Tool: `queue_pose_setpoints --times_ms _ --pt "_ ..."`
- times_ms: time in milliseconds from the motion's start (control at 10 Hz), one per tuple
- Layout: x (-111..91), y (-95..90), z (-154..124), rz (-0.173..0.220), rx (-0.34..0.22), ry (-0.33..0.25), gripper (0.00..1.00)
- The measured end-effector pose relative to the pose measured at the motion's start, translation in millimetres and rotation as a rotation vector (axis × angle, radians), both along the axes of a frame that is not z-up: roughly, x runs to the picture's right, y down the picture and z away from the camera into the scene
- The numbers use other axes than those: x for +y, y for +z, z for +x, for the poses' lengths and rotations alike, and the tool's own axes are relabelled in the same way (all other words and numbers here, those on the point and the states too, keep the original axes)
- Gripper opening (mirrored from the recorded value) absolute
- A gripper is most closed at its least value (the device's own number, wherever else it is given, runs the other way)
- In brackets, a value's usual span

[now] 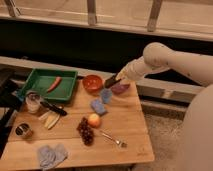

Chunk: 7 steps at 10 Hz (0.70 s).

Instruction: Wipe purple bowl with eraser

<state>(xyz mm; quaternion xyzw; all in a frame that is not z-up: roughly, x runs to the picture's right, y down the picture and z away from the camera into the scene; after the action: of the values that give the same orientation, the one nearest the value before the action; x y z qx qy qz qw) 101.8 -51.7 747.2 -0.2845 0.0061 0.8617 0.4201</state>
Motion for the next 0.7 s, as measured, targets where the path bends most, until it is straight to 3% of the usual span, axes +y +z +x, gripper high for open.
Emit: queue_pose_setpoints --times_ms 300,700 --pt "-0.9 10.6 13.3 -0.007 0.032 0.047 0.0" --pt "-25.3 55.8 73.7 -0.027 0.131 0.177 0.0"
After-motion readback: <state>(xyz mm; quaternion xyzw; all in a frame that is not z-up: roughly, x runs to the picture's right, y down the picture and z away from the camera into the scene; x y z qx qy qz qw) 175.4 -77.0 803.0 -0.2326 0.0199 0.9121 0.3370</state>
